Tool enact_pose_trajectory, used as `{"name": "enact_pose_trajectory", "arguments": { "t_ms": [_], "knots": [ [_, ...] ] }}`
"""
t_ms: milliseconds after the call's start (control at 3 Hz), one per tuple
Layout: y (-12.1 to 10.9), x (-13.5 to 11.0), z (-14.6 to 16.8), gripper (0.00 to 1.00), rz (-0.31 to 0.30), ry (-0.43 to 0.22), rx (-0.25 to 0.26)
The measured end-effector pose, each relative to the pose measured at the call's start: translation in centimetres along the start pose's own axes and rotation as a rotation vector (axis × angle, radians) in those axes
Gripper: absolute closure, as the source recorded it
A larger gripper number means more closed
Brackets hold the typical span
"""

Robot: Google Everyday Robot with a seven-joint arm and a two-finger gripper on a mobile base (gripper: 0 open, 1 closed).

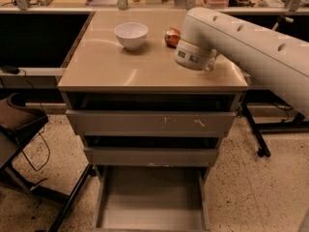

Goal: Pick 7up can from bottom drawer and place on counter

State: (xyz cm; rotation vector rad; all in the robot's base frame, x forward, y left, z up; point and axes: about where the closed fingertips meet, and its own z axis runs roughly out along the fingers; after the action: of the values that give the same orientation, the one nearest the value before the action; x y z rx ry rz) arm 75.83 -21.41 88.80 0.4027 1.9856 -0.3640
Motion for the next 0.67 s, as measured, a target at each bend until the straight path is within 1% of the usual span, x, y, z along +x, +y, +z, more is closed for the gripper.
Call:
{"name": "enact_pose_trajectory", "arguments": {
  "t_ms": [333,667],
  "knots": [
    [0.26,0.92,0.5,1.0,-0.007,0.031,-0.003],
    [0.26,0.92,0.5,0.81,-0.007,0.031,-0.003]
  ]
}}
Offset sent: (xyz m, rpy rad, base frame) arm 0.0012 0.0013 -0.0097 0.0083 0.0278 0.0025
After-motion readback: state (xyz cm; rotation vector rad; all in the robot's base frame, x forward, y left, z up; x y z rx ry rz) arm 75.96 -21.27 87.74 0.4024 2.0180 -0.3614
